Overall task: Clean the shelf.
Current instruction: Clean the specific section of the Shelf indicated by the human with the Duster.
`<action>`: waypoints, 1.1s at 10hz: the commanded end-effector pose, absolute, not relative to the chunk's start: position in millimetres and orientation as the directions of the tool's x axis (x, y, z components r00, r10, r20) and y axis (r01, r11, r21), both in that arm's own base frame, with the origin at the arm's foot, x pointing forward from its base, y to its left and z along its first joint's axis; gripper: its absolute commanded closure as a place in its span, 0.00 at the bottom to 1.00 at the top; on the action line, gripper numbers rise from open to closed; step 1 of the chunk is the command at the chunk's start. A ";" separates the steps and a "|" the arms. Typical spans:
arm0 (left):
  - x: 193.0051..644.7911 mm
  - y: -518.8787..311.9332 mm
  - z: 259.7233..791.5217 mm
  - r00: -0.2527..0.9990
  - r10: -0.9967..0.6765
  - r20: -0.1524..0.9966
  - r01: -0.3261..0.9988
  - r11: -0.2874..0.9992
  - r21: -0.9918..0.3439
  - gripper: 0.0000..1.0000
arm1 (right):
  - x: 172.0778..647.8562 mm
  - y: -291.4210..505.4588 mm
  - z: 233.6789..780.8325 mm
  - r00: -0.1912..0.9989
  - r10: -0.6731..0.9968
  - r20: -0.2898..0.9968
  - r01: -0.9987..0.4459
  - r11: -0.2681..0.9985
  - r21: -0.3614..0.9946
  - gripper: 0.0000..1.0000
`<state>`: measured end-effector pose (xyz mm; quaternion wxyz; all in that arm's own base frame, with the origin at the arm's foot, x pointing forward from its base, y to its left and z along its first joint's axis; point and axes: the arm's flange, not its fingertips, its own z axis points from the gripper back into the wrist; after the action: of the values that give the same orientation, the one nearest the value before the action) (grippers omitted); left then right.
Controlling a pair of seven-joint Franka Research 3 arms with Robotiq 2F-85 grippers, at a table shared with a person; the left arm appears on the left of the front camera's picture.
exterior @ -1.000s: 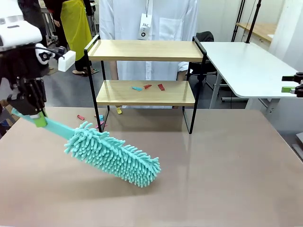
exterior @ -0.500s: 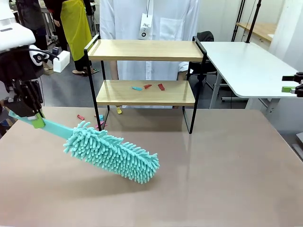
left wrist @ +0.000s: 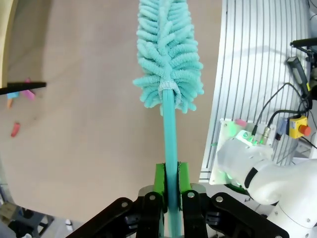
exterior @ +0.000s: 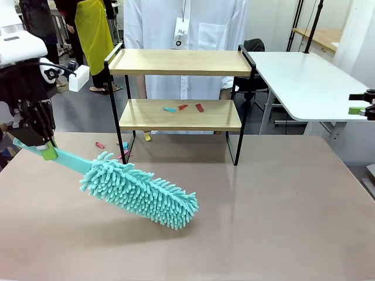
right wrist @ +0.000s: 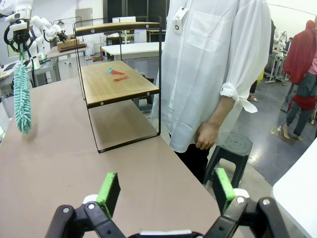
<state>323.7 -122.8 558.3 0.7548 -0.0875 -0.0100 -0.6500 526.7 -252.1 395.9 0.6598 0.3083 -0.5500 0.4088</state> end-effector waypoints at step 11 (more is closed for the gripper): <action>323.5 -120.5 561.8 0.154 -0.981 0.122 0.983 0.139 -0.120 0.87 | 527.4 -248.2 402.4 0.083 0.216 0.973 -0.873 0.486 -0.033 0.00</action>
<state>323.7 -122.8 558.4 0.7548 -0.0875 -0.0100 -0.6500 526.7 -252.1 395.9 0.6598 0.3083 -0.5500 0.4088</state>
